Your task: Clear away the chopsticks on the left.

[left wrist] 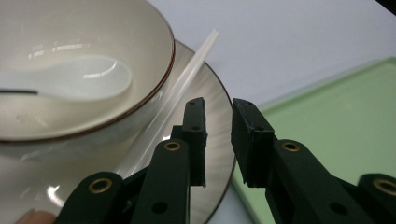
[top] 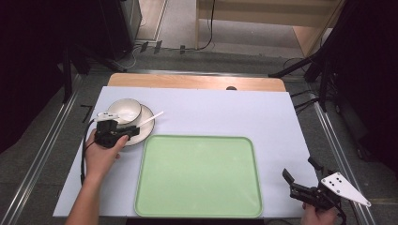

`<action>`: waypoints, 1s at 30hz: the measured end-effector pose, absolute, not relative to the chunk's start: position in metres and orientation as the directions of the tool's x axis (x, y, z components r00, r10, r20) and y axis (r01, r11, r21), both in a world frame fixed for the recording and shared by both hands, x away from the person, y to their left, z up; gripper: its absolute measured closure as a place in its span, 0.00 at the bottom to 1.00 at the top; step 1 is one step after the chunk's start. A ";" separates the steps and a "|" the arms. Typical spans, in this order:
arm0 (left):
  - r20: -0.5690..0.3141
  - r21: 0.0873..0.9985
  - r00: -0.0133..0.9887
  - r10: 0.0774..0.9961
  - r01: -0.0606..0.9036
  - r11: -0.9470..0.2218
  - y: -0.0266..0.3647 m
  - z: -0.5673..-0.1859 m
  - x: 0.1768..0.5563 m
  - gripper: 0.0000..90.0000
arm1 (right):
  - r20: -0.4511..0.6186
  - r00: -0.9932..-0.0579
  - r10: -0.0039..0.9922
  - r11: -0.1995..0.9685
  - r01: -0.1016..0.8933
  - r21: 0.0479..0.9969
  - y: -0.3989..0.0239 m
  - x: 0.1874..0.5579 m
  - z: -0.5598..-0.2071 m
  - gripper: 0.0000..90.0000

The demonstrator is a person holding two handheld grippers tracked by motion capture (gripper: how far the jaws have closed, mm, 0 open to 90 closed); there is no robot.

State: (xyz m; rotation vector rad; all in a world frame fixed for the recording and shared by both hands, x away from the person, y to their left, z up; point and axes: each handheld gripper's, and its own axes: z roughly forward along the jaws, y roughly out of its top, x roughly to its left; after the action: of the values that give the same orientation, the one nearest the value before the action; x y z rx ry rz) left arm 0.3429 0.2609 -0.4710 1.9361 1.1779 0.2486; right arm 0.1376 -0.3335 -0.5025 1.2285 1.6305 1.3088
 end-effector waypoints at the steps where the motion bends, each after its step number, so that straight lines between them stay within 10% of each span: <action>1: -0.252 0.736 0.539 0.804 0.646 -0.203 0.268 -0.469 0.342 0.84 | 0.038 -0.308 0.950 0.039 0.241 0.970 -0.333 0.138 -0.502 0.03; 30: -0.136 0.707 0.544 0.828 0.639 -0.303 0.293 -0.481 0.341 0.85 | 0.039 -0.313 0.949 0.044 0.255 0.966 -0.330 0.143 -0.504 0.14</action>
State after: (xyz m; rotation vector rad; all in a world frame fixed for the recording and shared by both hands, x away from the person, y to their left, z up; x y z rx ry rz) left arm 0.3414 0.2930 -0.4813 2.0449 1.1809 0.3287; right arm 0.1433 -0.3296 -0.5039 1.2311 1.6494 1.3068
